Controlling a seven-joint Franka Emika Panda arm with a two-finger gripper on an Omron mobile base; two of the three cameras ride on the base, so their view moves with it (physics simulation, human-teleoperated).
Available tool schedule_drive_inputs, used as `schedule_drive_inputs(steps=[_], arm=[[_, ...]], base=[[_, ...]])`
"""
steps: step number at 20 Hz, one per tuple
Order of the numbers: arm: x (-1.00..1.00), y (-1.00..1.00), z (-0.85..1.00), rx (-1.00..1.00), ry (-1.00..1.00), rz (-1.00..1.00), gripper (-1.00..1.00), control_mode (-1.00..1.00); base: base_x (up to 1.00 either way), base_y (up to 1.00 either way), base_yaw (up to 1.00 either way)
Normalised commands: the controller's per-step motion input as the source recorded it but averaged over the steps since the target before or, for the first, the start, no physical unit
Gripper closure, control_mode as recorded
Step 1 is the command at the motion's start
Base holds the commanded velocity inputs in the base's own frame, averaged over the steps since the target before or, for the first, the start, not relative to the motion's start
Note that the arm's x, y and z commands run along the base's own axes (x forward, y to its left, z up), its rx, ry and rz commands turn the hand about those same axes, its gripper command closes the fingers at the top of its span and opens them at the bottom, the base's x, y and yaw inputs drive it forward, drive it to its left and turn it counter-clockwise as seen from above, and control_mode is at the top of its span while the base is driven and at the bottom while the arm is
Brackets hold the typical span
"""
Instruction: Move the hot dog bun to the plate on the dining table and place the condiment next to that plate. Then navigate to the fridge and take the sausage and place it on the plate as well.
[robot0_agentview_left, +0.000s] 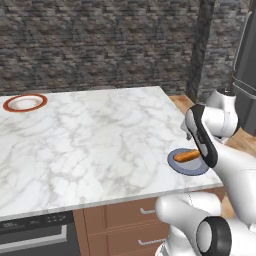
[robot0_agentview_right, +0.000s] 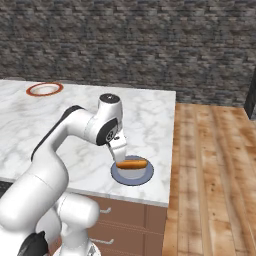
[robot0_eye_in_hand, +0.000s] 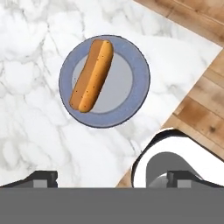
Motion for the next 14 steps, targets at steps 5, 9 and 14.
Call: schedule_drive_inputs(steps=[5, 9, 14], arm=[[0.33, -0.18, -0.27, 0.01, 0.07, -0.03, -1.0, -1.0], [0.23, -0.2, -0.41, 0.0, 0.04, -0.02, -1.0, -1.0], [0.27, -0.16, -0.45, 0.0, 0.1, -0.01, -1.0, -1.0]], base=[[0.0, 0.0, 0.0], [0.0, 0.0, 0.0], [0.0, 0.0, 0.0]])
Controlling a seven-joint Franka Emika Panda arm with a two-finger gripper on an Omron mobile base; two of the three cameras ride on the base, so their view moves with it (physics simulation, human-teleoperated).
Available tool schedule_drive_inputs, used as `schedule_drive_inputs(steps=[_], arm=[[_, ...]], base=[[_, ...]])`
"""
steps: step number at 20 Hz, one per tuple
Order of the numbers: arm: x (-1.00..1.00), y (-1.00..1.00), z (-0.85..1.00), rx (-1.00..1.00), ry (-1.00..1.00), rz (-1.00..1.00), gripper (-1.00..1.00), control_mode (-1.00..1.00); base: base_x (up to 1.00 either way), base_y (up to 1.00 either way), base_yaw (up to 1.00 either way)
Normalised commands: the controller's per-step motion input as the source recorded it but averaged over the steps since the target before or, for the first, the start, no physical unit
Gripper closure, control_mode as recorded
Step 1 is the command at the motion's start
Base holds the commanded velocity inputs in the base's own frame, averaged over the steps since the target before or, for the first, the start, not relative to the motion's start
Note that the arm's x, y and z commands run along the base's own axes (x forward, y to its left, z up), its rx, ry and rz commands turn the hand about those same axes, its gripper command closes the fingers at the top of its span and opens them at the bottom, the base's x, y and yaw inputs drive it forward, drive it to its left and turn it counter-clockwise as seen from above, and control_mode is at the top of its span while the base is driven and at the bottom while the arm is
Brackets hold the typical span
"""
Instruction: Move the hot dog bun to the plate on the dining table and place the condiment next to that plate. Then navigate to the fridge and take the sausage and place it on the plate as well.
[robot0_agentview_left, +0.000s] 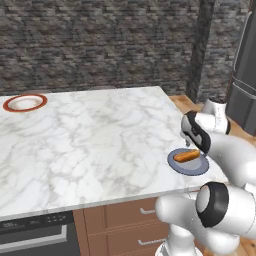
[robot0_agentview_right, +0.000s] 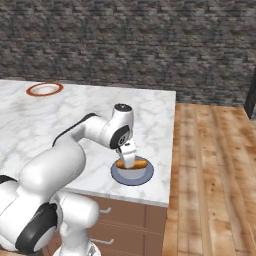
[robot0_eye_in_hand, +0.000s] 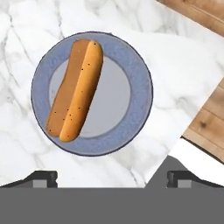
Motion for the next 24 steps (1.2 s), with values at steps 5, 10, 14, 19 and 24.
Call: schedule_drive_inputs(steps=[5, 10, 14, 19, 24], arm=[[0.3, -0.15, -0.31, 0.0, 0.09, 0.0, -1.0, -1.0], [0.33, -0.18, -0.22, 0.0, 0.09, -0.01, -1.0, -1.0], [0.24, -0.16, -0.3, 0.0, 0.11, 0.0, -1.0, -1.0], [0.26, -0.14, -0.22, 0.02, 0.1, 0.0, -1.0, -1.0], [0.28, -0.11, -0.1, 0.08, 0.03, 0.0, -1.0, -1.0]], base=[[0.0, 0.0, 0.0], [0.0, 0.0, 0.0], [0.0, 0.0, 0.0], [0.0, 0.0, 0.0], [0.0, 0.0, 0.0]])
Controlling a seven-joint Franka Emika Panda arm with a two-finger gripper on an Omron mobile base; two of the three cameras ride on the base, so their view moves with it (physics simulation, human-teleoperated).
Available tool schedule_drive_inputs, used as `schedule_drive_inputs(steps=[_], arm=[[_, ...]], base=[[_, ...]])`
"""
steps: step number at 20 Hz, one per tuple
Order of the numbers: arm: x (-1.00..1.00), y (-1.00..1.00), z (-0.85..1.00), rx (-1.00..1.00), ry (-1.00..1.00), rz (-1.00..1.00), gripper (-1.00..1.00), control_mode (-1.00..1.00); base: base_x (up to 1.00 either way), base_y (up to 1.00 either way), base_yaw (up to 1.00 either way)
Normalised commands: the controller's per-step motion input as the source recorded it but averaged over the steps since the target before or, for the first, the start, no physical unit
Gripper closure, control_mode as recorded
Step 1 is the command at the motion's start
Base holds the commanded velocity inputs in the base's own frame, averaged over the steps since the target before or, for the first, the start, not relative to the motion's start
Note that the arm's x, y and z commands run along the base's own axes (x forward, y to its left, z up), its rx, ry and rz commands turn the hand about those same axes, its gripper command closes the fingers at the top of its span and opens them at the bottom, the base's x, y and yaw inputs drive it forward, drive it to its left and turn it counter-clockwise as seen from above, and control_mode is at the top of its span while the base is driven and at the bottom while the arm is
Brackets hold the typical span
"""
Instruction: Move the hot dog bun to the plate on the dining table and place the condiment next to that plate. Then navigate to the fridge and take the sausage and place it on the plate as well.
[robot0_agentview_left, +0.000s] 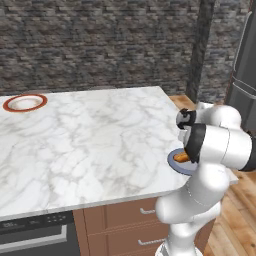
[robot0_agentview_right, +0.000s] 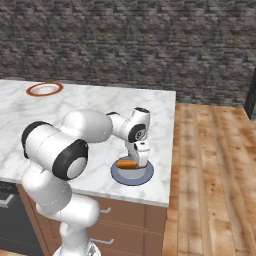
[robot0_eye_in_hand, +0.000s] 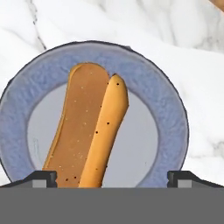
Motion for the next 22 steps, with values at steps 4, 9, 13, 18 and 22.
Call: schedule_drive_inputs(steps=[4, 9, 13, 18, 22], arm=[[0.11, -0.01, -0.26, 0.03, 0.0, 0.0, -1.0, -1.0], [0.01, 0.0, -0.36, 0.0, 0.0, 0.0, -1.0, -1.0], [0.0, 0.0, -0.33, 0.0, 0.0, 0.0, -1.0, -1.0], [0.0, 0.01, -0.32, 0.0, -0.01, 0.0, 1.0, -1.0], [0.0, 0.0, -0.06, 0.0, -0.12, 0.0, 1.0, -1.0]], base=[[0.0, 0.0, 0.0], [0.0, 0.0, 0.0], [0.0, 0.0, 0.0], [0.0, 0.0, 0.0], [0.0, 0.0, 0.0]])
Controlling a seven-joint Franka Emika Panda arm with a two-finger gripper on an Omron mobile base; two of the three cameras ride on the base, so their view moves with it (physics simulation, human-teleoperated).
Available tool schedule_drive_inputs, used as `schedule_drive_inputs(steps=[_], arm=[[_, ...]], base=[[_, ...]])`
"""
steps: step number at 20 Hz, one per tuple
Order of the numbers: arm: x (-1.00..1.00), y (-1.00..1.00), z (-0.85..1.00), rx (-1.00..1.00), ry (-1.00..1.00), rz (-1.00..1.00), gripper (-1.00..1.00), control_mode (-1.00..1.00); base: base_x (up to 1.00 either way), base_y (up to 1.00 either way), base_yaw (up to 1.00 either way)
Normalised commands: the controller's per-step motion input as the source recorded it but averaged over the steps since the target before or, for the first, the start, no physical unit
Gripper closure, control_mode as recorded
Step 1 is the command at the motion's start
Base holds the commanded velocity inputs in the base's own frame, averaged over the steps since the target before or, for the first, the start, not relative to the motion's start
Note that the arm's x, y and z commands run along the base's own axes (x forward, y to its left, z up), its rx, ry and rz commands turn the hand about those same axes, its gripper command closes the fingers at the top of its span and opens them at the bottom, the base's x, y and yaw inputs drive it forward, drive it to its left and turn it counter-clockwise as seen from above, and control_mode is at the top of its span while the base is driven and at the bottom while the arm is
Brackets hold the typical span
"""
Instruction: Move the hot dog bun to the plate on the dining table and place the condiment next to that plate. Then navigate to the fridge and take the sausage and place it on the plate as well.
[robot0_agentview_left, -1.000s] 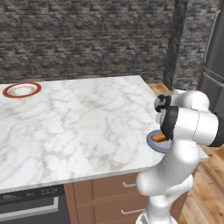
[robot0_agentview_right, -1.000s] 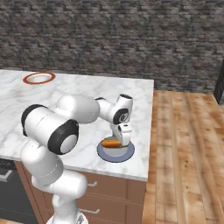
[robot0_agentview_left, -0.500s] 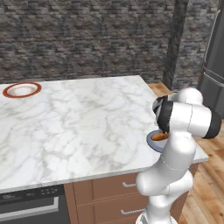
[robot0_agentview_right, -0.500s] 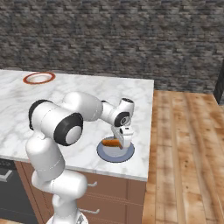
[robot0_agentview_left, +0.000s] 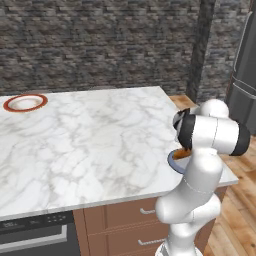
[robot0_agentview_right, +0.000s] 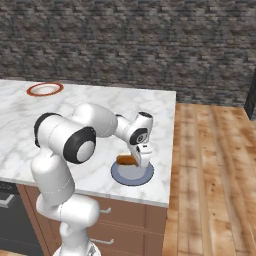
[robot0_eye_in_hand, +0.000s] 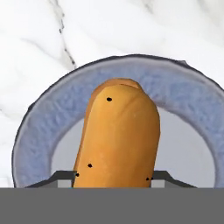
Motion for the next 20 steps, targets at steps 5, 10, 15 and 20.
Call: schedule_drive_inputs(steps=[5, 10, 15, 20], arm=[[-0.28, -0.03, 0.52, 0.01, -0.17, -0.01, 1.0, -1.0], [-0.41, -0.08, 0.99, 0.0, -0.21, 0.0, 1.0, -1.0], [-0.45, -0.06, 0.91, 0.0, -0.12, 0.0, 1.0, -1.0], [-0.6, 0.0, 0.67, 0.0, -0.16, -0.01, 1.0, -1.0]], base=[[0.0, 0.0, 0.0], [0.0, 0.0, 0.0], [0.0, 0.0, 0.0], [0.0, 0.0, 0.0]])
